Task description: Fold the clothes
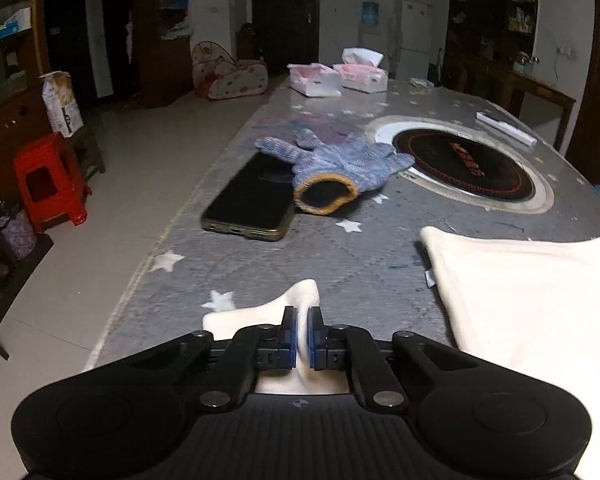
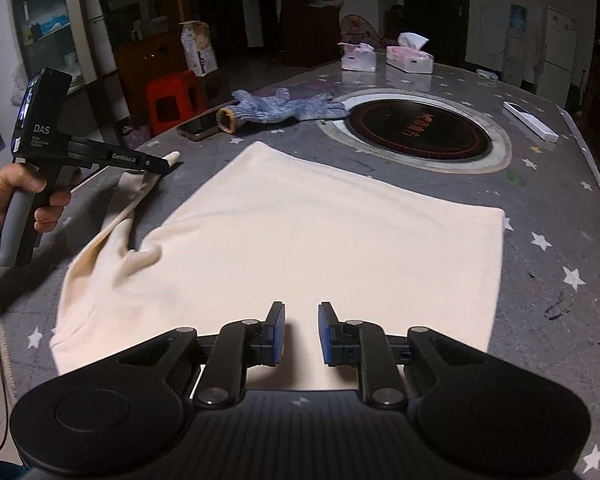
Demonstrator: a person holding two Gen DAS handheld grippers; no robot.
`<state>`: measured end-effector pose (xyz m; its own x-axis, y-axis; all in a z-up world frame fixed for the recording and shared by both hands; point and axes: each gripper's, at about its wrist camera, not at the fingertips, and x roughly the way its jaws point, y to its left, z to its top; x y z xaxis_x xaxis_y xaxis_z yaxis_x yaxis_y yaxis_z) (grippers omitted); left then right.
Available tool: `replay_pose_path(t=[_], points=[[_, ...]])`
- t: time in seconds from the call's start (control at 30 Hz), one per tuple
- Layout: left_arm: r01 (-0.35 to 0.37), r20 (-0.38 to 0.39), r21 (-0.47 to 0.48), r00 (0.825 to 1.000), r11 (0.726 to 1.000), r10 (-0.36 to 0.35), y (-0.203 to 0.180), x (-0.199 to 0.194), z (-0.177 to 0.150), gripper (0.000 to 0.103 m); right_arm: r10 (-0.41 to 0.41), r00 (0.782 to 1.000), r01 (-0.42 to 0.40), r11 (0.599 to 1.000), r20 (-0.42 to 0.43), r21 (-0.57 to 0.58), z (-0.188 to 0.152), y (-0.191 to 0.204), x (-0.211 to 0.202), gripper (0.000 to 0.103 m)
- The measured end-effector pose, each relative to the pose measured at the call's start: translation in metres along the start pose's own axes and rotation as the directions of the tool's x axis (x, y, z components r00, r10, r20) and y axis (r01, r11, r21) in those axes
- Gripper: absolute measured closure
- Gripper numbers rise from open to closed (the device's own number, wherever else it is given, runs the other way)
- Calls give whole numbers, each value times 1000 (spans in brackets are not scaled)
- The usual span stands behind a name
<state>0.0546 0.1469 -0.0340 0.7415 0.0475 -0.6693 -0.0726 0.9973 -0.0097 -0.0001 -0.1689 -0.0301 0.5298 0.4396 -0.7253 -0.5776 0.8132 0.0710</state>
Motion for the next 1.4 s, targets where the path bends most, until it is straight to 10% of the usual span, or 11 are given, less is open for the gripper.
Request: replay_pose_path(t=[0.47, 0.93, 1.2, 1.4], points=[[25, 225, -186, 974, 982, 18, 91, -105, -28, 98, 213, 977, -208, 948, -5, -242, 14, 110, -12, 86], [-124, 102, -203, 984, 971, 147, 136, -100, -79, 92, 313, 938, -347, 860, -150, -373, 4, 182, 35, 83], [64, 139, -93, 989, 994, -50, 81, -118, -70, 56, 262, 960, -280, 903, -97, -327, 0, 148, 4, 81], [299, 133, 45, 944, 953, -302, 4, -123, -67, 49, 140, 989, -148, 959, -51, -243, -6, 103, -16, 81]])
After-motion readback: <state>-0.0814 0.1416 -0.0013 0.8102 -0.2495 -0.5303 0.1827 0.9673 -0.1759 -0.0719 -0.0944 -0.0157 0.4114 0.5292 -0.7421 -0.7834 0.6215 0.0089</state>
